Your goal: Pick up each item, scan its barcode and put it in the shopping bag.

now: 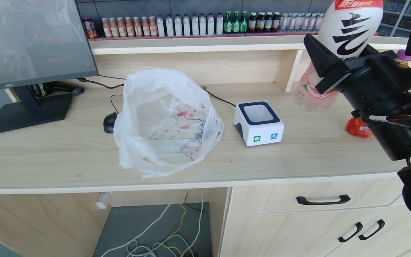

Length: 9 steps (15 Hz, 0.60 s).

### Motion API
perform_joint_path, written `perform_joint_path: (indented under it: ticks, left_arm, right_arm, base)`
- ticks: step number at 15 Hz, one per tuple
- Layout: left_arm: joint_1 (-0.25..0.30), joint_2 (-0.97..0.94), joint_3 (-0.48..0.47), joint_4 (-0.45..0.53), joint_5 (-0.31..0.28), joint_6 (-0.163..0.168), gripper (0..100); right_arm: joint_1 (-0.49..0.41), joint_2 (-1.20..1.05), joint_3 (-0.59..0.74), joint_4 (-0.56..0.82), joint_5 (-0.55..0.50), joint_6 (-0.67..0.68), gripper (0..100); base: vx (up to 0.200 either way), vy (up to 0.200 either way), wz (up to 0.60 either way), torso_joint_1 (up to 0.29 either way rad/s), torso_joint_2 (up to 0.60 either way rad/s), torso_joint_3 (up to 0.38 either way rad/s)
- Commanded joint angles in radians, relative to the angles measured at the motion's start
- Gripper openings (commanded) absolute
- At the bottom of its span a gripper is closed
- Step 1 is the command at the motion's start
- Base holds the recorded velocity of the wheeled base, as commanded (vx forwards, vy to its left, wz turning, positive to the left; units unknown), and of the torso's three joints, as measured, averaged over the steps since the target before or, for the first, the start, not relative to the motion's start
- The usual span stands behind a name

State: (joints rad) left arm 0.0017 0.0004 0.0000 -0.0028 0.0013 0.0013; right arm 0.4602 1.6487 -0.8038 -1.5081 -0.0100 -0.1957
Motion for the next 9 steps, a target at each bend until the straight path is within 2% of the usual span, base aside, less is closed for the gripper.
perform_joint_path:
  ticks: [1,9]
  left_arm:
    - [0.0,0.0,0.0,0.0,0.0,-0.003,100]
    - [0.0,0.0,0.0,0.0,0.0,-0.003,100]
  right_arm:
    - [0.002,0.008,-0.015,-0.001,0.001,0.001,0]
    - [0.012,0.029,-0.04,-0.001,0.002,0.013,0]
  base:
    - [0.0,0.2,0.0,-0.002,0.0,0.002]
    - [0.0,0.2,0.0,0.003,0.0,0.002]
